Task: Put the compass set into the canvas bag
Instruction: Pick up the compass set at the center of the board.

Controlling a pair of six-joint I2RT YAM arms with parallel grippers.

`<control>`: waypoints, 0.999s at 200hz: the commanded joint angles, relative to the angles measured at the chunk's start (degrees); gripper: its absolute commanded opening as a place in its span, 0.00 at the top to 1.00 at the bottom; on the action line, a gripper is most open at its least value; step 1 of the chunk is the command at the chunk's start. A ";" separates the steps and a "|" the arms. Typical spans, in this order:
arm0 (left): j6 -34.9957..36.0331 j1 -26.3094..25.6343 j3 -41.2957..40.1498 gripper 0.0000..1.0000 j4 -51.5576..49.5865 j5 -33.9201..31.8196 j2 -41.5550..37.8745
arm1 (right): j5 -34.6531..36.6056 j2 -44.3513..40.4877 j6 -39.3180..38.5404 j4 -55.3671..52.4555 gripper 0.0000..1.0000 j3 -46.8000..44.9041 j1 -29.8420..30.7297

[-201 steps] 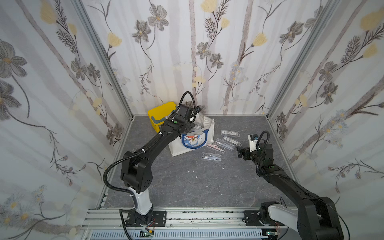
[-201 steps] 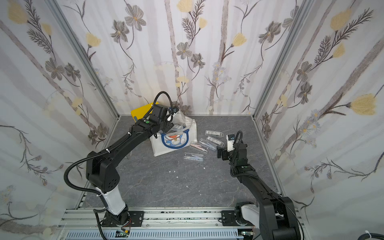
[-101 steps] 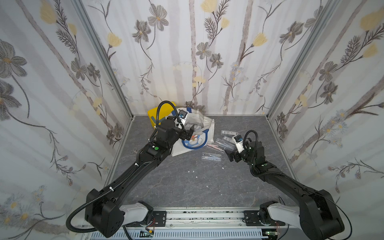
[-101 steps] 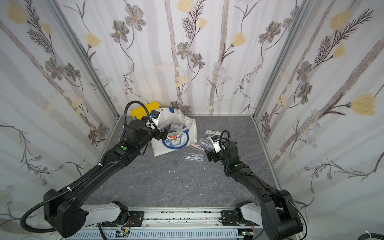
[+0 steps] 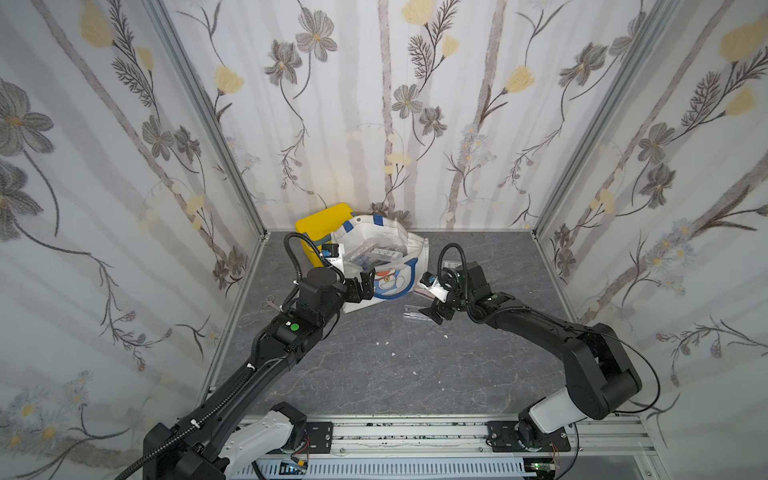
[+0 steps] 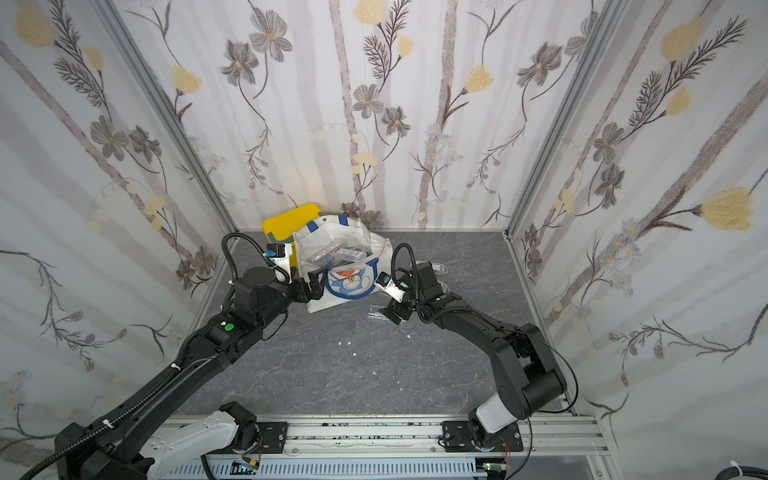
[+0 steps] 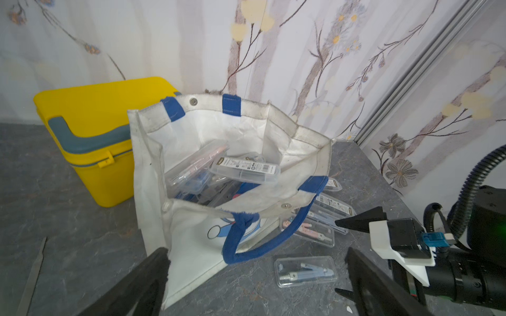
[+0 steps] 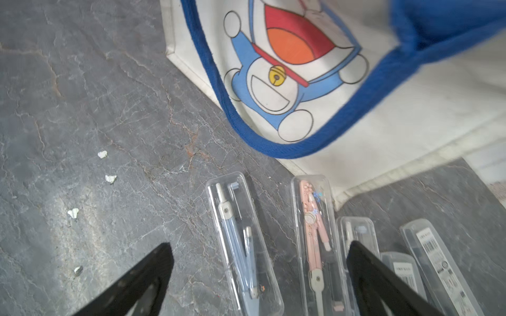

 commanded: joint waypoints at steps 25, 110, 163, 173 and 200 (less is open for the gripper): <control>-4.43 0.02 -3.55 0.00 -1.34 -1.62 -3.87 | 2.79 8.24 -11.28 -10.86 0.03 7.28 1.99; -3.03 0.02 -7.21 0.00 -1.25 -3.59 -9.60 | 6.25 18.04 -15.35 -15.34 0.06 13.04 2.19; -2.49 0.02 -7.68 0.00 -1.42 -4.04 -10.35 | 4.52 21.71 -15.46 -16.30 0.12 14.67 1.47; -2.48 0.01 -7.77 0.00 -1.59 -4.12 -10.40 | 4.36 21.90 -15.62 -16.73 0.13 14.67 1.44; -2.39 0.02 -7.99 0.00 -1.78 -4.29 -10.83 | 3.93 21.74 -16.88 -18.53 0.16 14.41 1.46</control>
